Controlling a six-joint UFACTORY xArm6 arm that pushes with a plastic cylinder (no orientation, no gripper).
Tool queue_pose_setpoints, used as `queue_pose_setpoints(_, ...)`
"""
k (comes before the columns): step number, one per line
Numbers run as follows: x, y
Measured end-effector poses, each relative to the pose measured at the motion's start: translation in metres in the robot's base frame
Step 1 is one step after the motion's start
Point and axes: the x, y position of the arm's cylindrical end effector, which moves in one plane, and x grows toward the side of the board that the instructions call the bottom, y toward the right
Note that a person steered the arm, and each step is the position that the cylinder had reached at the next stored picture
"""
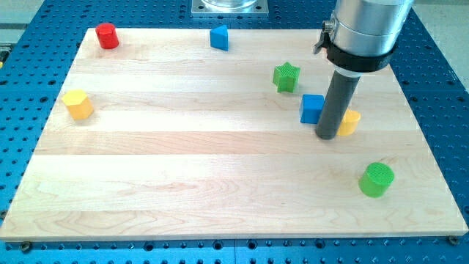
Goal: Move green star towards bottom left corner
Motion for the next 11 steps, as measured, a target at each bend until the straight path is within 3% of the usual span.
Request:
queue_pose_setpoints(8,0.016,0.005)
queue_pose_setpoints(11,0.032,-0.025)
